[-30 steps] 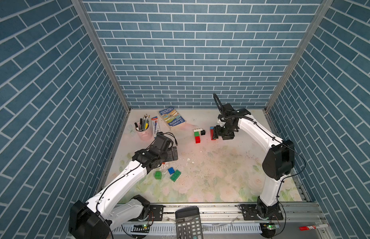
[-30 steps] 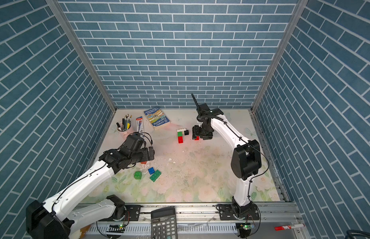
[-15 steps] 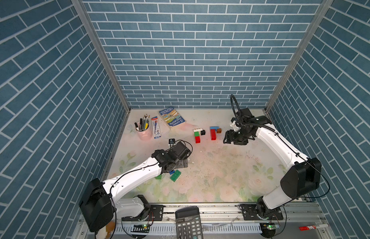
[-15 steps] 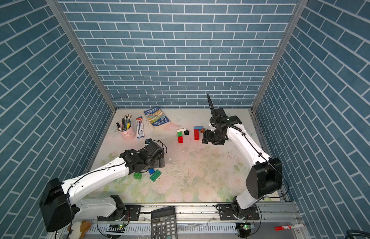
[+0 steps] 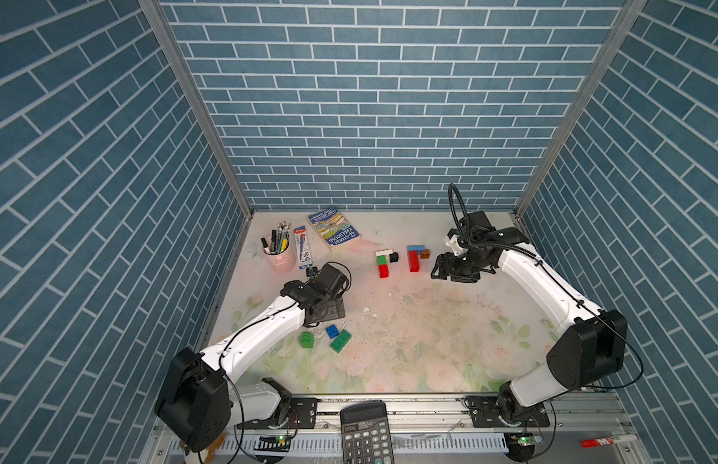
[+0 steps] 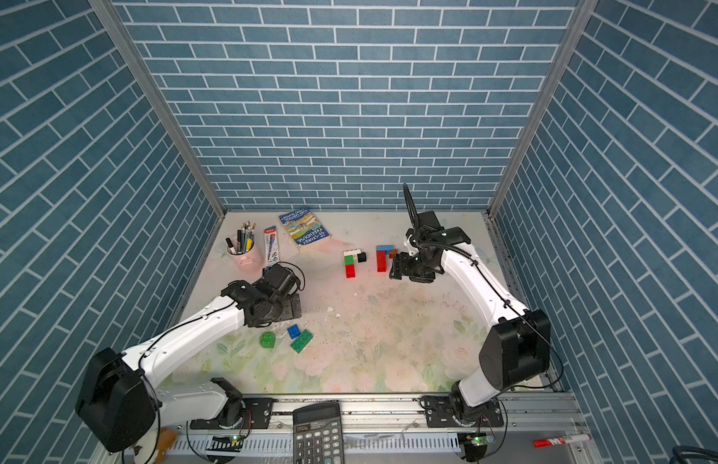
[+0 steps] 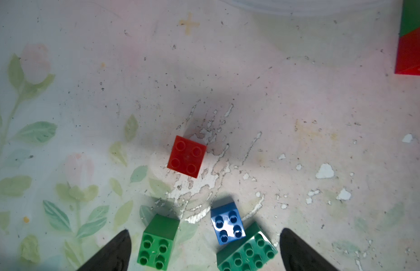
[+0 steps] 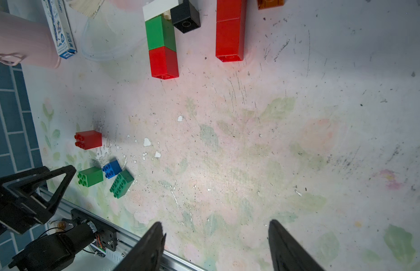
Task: Assemble the letter r with lego
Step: Move the lego brick at the center of the board.
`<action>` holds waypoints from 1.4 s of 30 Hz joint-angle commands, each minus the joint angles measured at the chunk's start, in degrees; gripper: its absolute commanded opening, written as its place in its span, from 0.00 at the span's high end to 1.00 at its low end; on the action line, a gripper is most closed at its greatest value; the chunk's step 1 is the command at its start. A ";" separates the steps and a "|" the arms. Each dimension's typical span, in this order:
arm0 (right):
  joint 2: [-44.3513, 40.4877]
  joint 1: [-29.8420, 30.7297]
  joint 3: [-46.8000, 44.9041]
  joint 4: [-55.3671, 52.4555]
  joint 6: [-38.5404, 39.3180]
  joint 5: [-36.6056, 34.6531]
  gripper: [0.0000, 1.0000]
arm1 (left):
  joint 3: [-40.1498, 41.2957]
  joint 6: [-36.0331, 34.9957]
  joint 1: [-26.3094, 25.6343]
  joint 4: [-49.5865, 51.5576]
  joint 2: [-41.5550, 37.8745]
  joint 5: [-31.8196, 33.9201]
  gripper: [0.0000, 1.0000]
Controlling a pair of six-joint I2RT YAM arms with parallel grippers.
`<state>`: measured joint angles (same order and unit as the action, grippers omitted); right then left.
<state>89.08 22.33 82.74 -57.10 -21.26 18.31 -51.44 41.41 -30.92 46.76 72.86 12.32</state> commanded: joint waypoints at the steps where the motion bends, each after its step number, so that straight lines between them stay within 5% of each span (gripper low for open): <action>1: 1.46 -0.27 2.87 0.24 -1.89 1.80 0.28 | 0.55 -6.33 2.75 -2.38 2.80 -2.97 0.01; 14: 6.01 -0.26 8.02 -1.05 -3.05 2.09 0.28 | 0.73 -12.01 7.37 -8.82 11.98 -6.96 0.12; 42: 13.05 -0.25 16.09 -3.37 -2.91 2.00 0.29 | -3.50 -15.59 10.51 -11.17 21.22 -10.11 0.62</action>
<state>101.27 22.22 97.51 -58.72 -23.73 20.16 -53.10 26.48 -20.88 35.20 93.03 2.70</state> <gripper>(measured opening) 0.707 0.379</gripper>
